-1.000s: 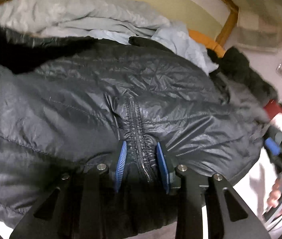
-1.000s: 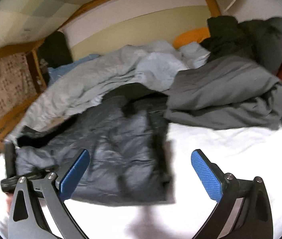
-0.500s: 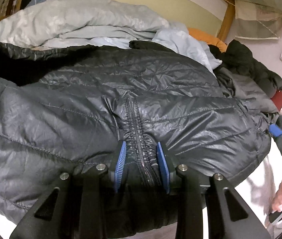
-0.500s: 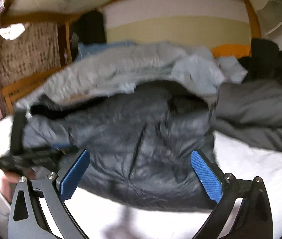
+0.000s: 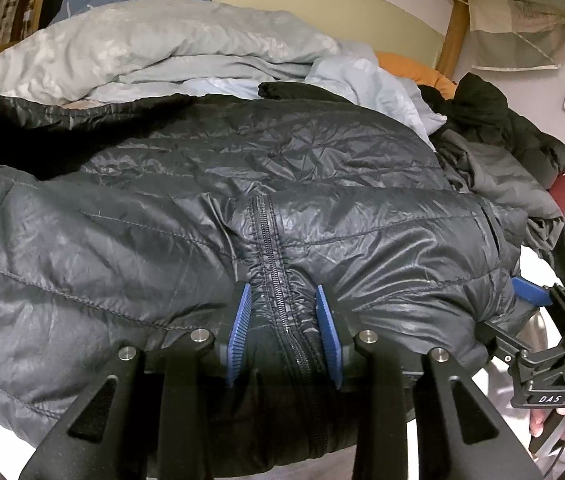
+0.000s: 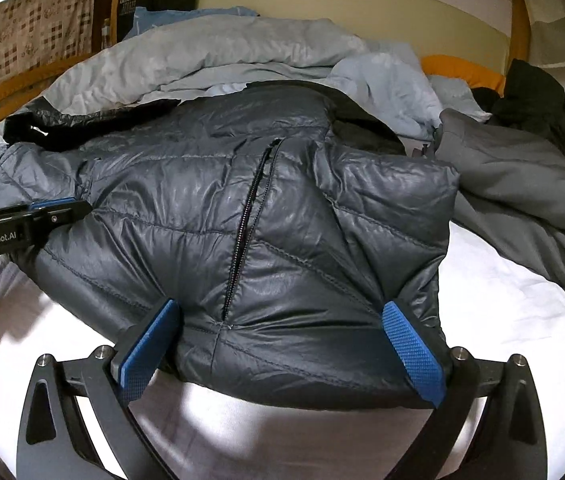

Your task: Fold large clothes

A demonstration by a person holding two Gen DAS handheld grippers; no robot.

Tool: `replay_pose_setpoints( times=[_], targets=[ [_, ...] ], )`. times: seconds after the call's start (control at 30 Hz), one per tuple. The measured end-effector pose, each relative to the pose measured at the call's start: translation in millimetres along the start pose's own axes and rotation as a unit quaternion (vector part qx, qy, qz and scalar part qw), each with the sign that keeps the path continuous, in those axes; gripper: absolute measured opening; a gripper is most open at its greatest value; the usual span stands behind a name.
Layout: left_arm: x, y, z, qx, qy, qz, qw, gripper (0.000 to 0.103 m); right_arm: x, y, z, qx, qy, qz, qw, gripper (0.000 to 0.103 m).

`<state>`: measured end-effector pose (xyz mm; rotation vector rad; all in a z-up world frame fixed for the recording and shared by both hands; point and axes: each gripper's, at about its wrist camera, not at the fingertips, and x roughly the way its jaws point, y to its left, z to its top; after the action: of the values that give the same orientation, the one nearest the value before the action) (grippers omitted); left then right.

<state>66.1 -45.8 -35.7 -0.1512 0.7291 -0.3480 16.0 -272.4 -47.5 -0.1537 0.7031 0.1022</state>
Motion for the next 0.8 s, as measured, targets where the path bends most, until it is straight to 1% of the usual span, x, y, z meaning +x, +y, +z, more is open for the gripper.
replay_pose_setpoints(
  times=[0.27,0.33,0.37,0.43,0.5,0.57,0.63,0.67,0.7,0.73,0.77,0.8],
  targets=[
    [-0.6,-1.5,0.0,0.005,-0.003,0.008,0.9999,0.034,-2.2,-4.4,3.3,0.001,-0.004,-0.003,1.000,0.102],
    [-5.9,-1.7,2.4,0.010,-0.007,0.015,0.9998,0.035,-11.9,-8.2,1.6,0.013,-0.034,-0.036,0.999,0.102],
    [-11.9,-1.4,5.2,0.017,-0.010,0.021,0.9996,0.036,-17.1,-11.0,0.5,0.021,-0.046,-0.047,0.998,0.102],
    [-29.7,0.6,11.9,0.039,-0.023,0.017,0.9988,0.036,-23.3,-18.2,-0.1,0.038,-0.062,-0.045,0.996,0.102],
    [-59.0,8.3,23.2,0.067,-0.055,0.025,0.9959,0.036,-28.2,-26.5,-0.6,0.057,-0.075,-0.045,0.994,0.102],
    [-87.7,21.9,37.7,0.088,-0.087,0.062,0.9904,0.036,-32.5,-36.1,0.9,0.081,-0.089,-0.042,0.992,0.102],
    [-103.8,42.6,56.8,0.093,-0.095,0.100,0.9860,0.036,-34.9,-42.4,4.7,0.099,-0.096,-0.036,0.990,0.102],
    [-106.4,57.3,67.6,0.090,-0.088,0.125,0.9841,0.048,-35.4,-45.0,6.3,0.106,-0.098,-0.033,0.989,0.102],
    [-101.3,70.9,77.2,0.093,-0.064,0.148,0.9826,0.070,-34.8,-46.2,7.1,0.109,-0.098,-0.031,0.989,0.102],
    [-90.7,81.2,83.8,0.106,-0.027,0.171,0.9791,0.075,-33.0,-46.7,8.3,0.109,-0.095,-0.030,0.989,0.102],
    [-76.2,91.4,88.9,0.130,0.011,0.208,0.9694,0.071,-29.4,-46.2,8.4,0.106,-0.089,-0.028,0.990,0.102],
    [-64.7,99.4,90.2,0.153,0.032,0.237,0.9589,0.066,-25.3,-45.5,8.4,0.104,-0.082,-0.029,0.991,0.102]
  ],
)
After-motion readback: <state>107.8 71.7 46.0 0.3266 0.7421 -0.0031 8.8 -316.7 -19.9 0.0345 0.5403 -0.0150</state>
